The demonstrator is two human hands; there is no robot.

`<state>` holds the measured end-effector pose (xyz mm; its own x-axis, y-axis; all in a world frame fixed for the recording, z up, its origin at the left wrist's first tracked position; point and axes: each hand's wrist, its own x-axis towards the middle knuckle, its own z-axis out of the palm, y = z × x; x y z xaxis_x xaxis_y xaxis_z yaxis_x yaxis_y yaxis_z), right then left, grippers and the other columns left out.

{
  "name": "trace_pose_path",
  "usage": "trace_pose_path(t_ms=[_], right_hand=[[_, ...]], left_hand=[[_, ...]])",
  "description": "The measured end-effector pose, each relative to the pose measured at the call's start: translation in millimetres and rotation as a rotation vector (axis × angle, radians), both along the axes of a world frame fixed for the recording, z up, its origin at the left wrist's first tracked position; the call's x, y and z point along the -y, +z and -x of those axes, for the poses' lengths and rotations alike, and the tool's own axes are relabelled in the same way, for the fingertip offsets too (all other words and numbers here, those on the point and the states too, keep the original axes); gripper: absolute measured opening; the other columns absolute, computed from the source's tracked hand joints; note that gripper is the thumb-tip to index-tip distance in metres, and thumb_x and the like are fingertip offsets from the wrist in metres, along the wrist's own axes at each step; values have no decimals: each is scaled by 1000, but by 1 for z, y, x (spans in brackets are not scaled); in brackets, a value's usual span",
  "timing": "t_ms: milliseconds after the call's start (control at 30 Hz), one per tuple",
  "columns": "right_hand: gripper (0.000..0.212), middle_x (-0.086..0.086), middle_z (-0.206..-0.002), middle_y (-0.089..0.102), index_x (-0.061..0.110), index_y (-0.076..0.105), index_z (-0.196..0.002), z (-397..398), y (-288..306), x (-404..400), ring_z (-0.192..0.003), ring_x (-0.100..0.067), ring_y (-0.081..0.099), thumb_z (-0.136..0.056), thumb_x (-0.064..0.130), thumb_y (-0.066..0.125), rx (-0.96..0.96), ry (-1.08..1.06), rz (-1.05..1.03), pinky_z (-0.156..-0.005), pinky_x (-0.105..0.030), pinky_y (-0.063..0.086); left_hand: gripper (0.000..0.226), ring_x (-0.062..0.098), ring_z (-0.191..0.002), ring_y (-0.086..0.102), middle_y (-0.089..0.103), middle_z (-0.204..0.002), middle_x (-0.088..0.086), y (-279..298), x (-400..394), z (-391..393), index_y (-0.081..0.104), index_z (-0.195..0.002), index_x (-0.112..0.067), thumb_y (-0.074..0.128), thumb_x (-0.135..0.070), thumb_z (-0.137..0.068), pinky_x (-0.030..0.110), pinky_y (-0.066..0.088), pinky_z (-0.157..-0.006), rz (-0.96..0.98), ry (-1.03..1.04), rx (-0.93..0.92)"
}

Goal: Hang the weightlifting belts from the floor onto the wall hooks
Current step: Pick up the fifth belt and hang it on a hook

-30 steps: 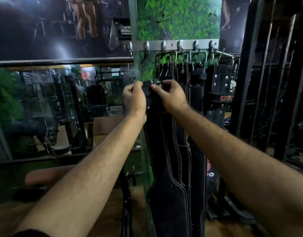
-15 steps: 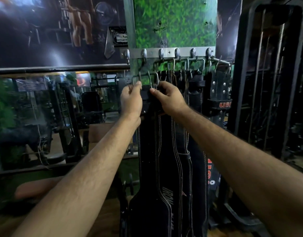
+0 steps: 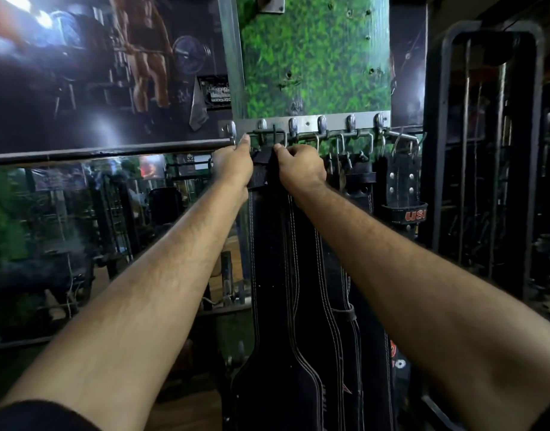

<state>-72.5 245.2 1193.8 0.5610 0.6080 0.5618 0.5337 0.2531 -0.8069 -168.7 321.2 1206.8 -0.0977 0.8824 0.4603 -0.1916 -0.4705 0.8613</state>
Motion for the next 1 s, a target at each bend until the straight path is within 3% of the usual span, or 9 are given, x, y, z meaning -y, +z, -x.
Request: trace_pose_path(t_ms=[100, 233, 333, 433, 567, 700, 833, 933, 1000], right_hand=[[42, -7, -110, 74, 17, 73, -111, -2, 5, -5, -105, -29, 68, -97, 52, 55, 13, -35, 53, -75, -26, 43], [44, -8, -115, 73, 17, 69, -117, -3, -8, -5, -108, -30, 68, -96, 53, 57, 93, -71, 78, -78, -29, 44], [45, -10, -116, 70, 16, 60, -123, 2, -36, 4, -107, -32, 65, -99, 54, 51, 55, -20, -37, -78, -30, 41], [46, -5, -118, 70, 16, 56, -134, 7, -67, 12, -104, -21, 65, -102, 49, 50, -83, 105, -209, -83, -27, 44], [32, 1, -98, 76, 10, 69, -117, -1, -123, 16, -82, -9, 72, -90, 24, 75, -139, 338, -135, -73, -25, 57], [21, -5, -82, 76, -1, 73, -98, -13, -138, 24, -69, -10, 71, -89, 17, 77, -130, 532, -67, -64, -26, 58], [9, 9, -66, 73, 10, 70, -85, -25, -173, 25, -60, 0, 68, -94, 9, 71, -72, 654, 20, -57, -16, 52], [12, 9, -67, 73, 3, 68, -82, -29, -230, 21, -63, -1, 67, -94, 2, 68, -95, 683, 56, -61, -18, 54], [24, -5, -78, 71, -10, 67, -86, -30, -262, 16, -71, -17, 65, -92, 12, 73, -125, 676, 89, -67, -35, 54]], left_hand=[[36, 31, -89, 75, 77, -99, 8, 4, -7, -7, 73, -101, -12, 72, -44, -85, 49, 63, -83, 67, 4, 6], [41, 27, -91, 75, 78, -98, 5, -19, -5, -10, 74, -105, -14, 69, -50, -86, 49, 63, -86, 87, -48, 63], [50, 25, -106, 72, 76, -112, 7, -47, 9, -9, 72, -116, -13, 60, -55, -92, 47, 58, -98, 19, -29, 135], [69, 32, -114, 70, 74, -120, 11, -71, 20, -5, 71, -116, -16, 68, -70, -74, 54, 54, -102, 34, -179, 209], [32, 31, -95, 76, 76, -106, 19, -102, 44, -4, 71, -110, -1, 73, -27, -92, 42, 63, -84, 64, -262, 131], [79, 27, -133, 57, 58, -144, 19, -133, 48, -11, 40, -151, 0, 75, -36, -89, 43, 48, -113, 92, -214, 70], [90, 32, -139, 51, 50, -148, 28, -177, 41, -11, 44, -142, 10, 78, -46, -81, 48, 44, -115, 95, -218, -12], [50, 23, -91, 66, 65, -92, 17, -225, 36, -4, 58, -87, 1, 80, -44, -83, 34, 54, -84, 119, -212, -98], [54, 23, -80, 53, 53, -87, 8, -258, 35, 2, 52, -80, -10, 84, -54, -74, 37, 46, -73, 129, -246, -168]])
